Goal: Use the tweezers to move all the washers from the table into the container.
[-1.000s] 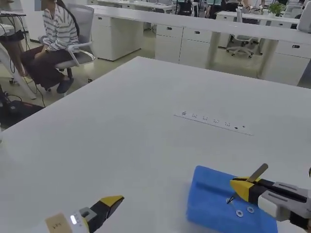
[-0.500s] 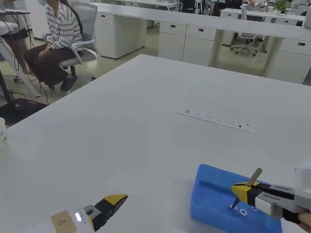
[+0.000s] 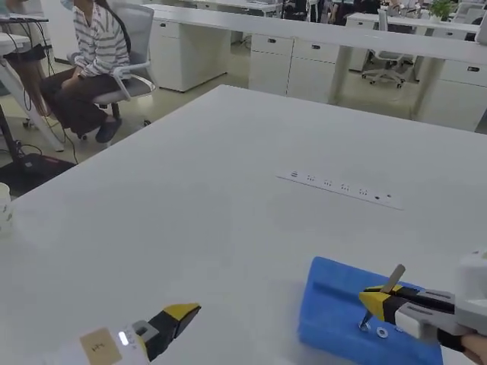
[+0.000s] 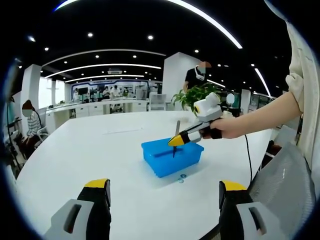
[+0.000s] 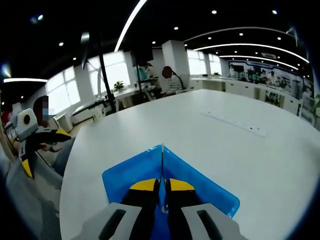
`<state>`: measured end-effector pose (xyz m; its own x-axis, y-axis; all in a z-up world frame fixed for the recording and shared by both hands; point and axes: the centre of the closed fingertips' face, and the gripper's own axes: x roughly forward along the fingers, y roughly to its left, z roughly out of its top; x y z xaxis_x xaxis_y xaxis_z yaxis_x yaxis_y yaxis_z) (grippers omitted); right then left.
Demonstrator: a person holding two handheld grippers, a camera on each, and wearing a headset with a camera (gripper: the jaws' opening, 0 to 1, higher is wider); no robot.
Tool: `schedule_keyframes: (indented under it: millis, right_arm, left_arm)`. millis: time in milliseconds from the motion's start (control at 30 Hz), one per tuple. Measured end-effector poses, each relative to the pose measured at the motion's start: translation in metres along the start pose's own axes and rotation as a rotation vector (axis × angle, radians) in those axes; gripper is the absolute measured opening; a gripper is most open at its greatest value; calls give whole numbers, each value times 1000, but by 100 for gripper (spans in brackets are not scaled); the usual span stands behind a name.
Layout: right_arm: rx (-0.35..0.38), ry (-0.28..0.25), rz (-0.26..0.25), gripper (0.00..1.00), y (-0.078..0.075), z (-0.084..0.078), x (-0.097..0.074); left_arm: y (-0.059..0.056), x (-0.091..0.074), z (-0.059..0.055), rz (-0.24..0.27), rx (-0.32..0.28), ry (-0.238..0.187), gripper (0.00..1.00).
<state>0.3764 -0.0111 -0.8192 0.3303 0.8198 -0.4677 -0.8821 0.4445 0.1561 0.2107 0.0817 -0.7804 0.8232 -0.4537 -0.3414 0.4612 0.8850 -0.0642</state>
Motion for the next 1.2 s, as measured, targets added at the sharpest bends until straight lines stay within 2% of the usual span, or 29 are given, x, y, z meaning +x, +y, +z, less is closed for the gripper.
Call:
schedule_keyframes:
  millis: [133,300,700,1000,1100,1200]
  right_arm:
    - [-7,-27,2,4,4,9,-6]
    - [-20,-63,24,4,15,20,-16]
    - [-45,-108,66,4,36,32,-36]
    - [1,-124,94,4,62,21,-42]
    - [18,-105,110,4,72,9,-39]
    - [20,-76,115,4,73,-2,-35]
  left_arm:
    - [0,0,0,-1,-1,1,91]
    - [0,0,0,-2,-1,0,91]
    - [-1,0,-1,-8,4,7,91]
    - [-1,0,-2,-8,8,12,90]
    - [-2,0,-3,-11,10,16,90]
    - [-3,0,-3,-15,14,20,89]
